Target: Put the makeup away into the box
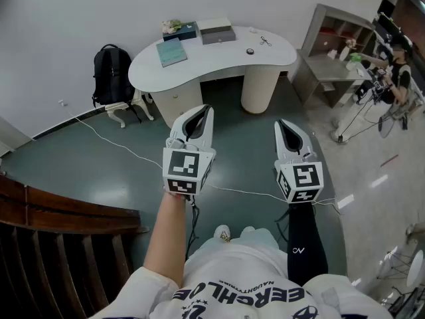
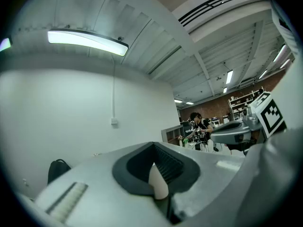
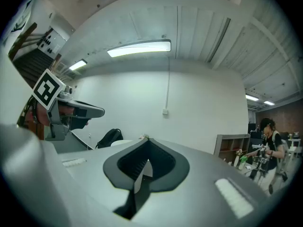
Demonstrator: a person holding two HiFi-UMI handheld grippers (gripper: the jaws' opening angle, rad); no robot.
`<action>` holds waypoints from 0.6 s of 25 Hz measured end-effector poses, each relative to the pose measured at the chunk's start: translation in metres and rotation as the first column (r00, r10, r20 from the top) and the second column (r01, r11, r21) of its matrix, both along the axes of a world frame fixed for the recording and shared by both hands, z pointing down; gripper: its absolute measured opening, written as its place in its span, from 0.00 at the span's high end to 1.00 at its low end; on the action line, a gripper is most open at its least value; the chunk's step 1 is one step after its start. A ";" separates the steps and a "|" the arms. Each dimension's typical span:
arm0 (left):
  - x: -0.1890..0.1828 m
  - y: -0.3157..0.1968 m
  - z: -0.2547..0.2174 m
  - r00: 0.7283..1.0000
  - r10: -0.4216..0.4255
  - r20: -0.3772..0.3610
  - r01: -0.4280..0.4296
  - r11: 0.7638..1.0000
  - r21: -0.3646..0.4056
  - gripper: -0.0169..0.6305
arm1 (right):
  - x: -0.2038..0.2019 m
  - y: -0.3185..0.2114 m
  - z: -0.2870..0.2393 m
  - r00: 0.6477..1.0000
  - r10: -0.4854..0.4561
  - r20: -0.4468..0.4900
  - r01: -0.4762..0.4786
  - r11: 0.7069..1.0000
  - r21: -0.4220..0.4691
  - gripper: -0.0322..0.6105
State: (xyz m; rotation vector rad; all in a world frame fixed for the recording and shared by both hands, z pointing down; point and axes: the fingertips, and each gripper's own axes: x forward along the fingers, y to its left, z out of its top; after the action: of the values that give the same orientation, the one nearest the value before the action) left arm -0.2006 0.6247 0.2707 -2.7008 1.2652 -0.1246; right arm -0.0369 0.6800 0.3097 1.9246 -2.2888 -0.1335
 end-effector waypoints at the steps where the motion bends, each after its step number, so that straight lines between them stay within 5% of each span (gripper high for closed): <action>1: 0.001 0.000 0.001 1.000 0.002 0.007 -0.002 1.000 -0.002 0.97 | -0.001 0.000 0.001 1.000 0.001 -0.006 -0.001 1.000 -0.003 0.91; 15: 0.003 0.005 -0.013 1.000 0.004 -0.001 -0.004 1.000 0.005 0.97 | 0.006 0.016 -0.004 0.998 0.039 -0.039 -0.039 0.999 0.008 0.91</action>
State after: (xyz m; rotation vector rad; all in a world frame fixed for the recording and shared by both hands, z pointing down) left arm -0.1973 0.6294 0.2580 -2.6991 1.2588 -0.1193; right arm -0.0305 0.6957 0.3061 1.9510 -2.2280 -0.1727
